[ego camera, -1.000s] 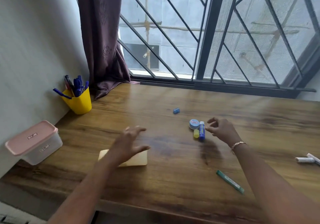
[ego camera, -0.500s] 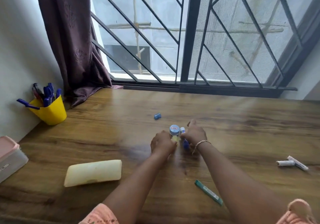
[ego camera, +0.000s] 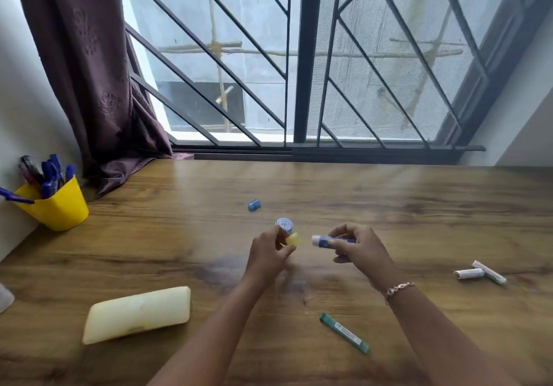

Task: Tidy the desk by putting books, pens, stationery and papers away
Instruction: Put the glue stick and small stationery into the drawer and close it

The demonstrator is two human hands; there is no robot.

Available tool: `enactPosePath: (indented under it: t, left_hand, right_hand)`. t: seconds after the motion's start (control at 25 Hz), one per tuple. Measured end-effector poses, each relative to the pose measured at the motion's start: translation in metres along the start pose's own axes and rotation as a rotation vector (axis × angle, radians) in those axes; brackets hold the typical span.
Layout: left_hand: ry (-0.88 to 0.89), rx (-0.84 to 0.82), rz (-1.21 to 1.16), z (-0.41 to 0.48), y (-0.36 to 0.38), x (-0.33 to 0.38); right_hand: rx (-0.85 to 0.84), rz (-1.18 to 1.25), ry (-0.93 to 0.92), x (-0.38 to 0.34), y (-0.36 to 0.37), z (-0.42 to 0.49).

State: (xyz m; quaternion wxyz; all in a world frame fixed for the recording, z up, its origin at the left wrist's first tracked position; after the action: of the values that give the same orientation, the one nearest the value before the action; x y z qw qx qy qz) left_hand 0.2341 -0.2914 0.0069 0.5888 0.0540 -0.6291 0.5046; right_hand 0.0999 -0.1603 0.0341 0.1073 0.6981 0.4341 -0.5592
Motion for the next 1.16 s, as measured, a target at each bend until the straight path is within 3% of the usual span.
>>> enactPosePath:
  t: [0.12, 0.36, 0.68, 0.84, 1.04, 1.16]
  left_hand:
    - [0.034, -0.002, -0.251, -0.015, -0.014, 0.004]
    - [0.158, -0.083, -0.298, -0.030, -0.030, 0.018]
    - [0.189, -0.141, -0.432, -0.049, -0.043, 0.024]
    - [0.257, -0.155, -0.368, -0.055, -0.047, 0.030]
    - [0.375, -0.129, -0.121, -0.070, -0.061, 0.037]
    - [0.388, -0.167, 0.039, -0.081, -0.067, 0.029]
  right_hand:
    - [0.021, 0.031, -0.138, -0.015, 0.001, -0.028]
    - [0.166, -0.145, -0.341, -0.041, 0.018, -0.061]
    - [0.183, -0.288, -0.447, -0.043, 0.036, -0.087]
    - [0.136, -0.196, -0.382, -0.036, 0.040, -0.092]
    - [-0.071, 0.148, -0.122, -0.017, 0.053, -0.084]
    - [-0.207, 0.192, 0.018, -0.006, 0.071, -0.082]
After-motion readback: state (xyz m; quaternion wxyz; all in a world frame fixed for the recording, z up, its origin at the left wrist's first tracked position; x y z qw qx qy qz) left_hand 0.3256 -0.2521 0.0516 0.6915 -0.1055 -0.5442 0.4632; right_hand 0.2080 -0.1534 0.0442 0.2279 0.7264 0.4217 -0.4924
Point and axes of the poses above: each hand's wrist, its own z-axis towards the middle knuckle, its own y-axis out of the palm, x = y × z, the point moved 7 cm from there along z, towards the middle knuckle, and after that the axes turned 13 degrees about y, right-handed, at the moved point
